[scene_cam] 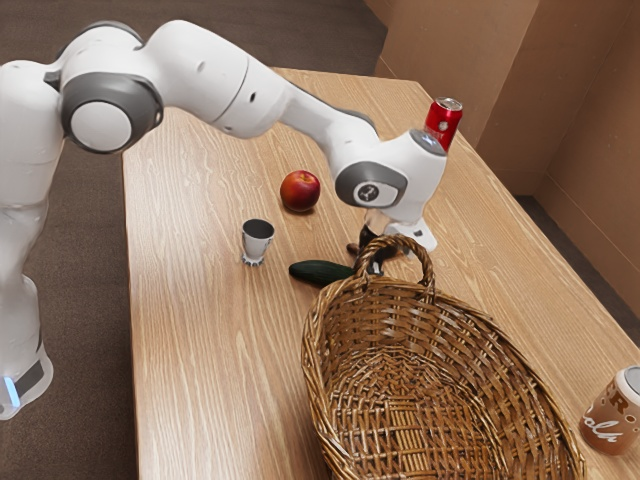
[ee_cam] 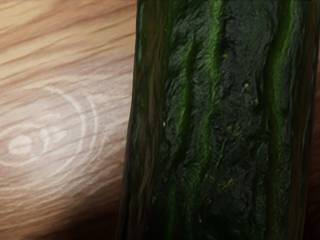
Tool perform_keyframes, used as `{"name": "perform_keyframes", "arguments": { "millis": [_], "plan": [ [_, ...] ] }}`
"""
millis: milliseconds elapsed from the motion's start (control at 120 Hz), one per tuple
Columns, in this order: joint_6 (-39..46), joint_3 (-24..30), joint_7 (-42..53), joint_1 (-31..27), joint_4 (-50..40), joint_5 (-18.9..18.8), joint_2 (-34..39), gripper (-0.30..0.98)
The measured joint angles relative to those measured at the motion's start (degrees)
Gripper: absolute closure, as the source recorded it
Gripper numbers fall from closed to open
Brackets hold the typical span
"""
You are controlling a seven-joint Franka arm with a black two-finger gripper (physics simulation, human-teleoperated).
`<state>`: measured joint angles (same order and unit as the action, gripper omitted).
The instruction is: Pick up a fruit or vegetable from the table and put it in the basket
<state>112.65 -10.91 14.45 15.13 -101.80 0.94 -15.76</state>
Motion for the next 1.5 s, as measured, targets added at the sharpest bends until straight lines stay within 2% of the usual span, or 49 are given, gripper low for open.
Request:
{"name": "perform_keyframes", "arguments": {
  "millis": [117, 275, 342, 658, 883, 1050, 1167, 1325, 1500],
  "plan": [
    [0.15, 0.02, -0.13, -0.02, 0.01, -0.21, 0.02, 0.08],
    [-0.25, 0.02, -0.4, -0.01, 0.2, -0.48, 1.39, 0.38],
    [-0.56, 0.04, -0.53, 0.0, 0.34, -0.58, 2.6, 0.44],
    [-4.87, -0.05, -1.15, 0.01, 6.14, -1.31, 6.12, 0.45],
    [-14.21, -0.01, -1.52, -0.13, 20.8, -4.49, 8.94, 0.44],
    [-19.71, 9.79, -2.21, -2.1, 23.58, -4.42, 13.5, 0.45],
    [-21.17, 19.93, -2.83, -3.03, 24.76, -3.71, 13.5, 0.46],
    [-20.84, 28.61, -3.53, 1.81, 31.12, -3.91, 4.53, 0.47],
    [-20.05, 30.28, -4.14, 3.28, 34.14, -4.88, -3.44, 0.47]
  ]
}}
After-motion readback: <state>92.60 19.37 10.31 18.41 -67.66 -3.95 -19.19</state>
